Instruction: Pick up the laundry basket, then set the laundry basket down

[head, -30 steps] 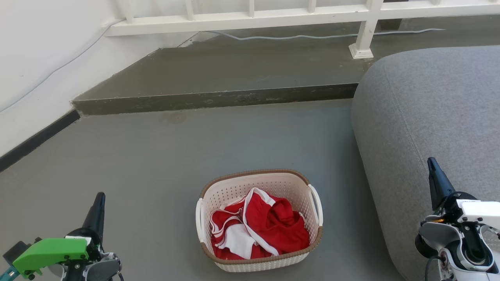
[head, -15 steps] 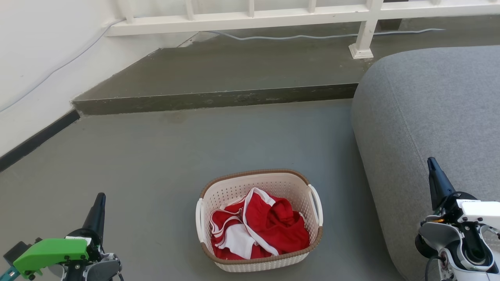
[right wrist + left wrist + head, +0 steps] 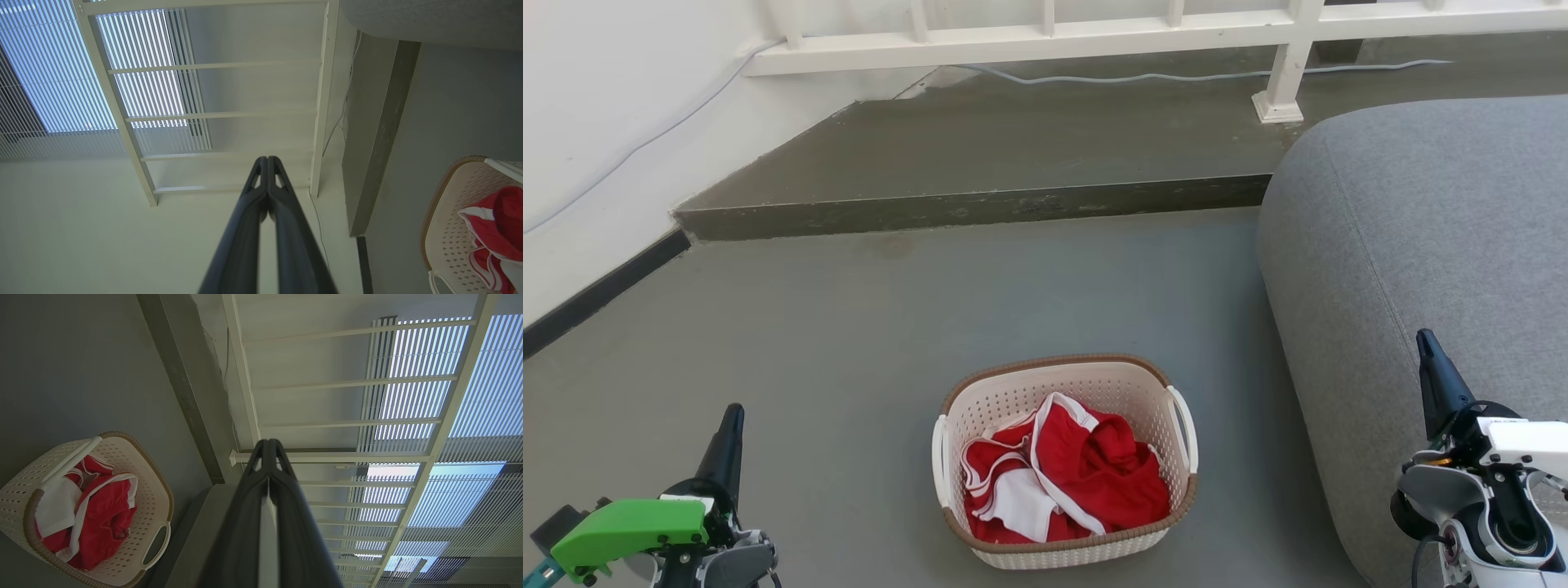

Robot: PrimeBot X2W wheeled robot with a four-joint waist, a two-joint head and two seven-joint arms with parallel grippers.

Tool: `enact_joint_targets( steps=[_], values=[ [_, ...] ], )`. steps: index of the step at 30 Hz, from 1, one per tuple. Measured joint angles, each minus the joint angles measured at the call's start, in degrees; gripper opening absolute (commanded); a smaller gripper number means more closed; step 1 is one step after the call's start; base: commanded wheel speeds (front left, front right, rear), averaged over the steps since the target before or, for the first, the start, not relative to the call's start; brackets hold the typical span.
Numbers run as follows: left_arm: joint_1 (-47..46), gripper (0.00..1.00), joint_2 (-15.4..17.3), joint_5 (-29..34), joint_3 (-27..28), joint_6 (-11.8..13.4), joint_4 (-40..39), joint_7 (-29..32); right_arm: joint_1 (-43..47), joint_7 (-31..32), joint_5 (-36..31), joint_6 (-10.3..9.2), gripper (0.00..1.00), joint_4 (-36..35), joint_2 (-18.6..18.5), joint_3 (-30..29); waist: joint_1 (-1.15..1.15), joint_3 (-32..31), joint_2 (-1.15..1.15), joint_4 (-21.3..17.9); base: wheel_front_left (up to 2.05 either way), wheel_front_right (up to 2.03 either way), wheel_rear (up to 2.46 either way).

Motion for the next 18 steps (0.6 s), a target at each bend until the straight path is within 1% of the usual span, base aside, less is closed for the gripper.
enact_joint_targets(
  steps=[18],
  values=[
    [0.0, 0.00, 0.0, 0.0, 0.0, 0.0, 0.1, 0.0, 0.0, 0.0, 0.0, 0.00, 0.00, 0.0, 0.0, 0.0, 0.00, 0.0, 0.00, 0.0, 0.00, 0.00, 0.00]
  ],
)
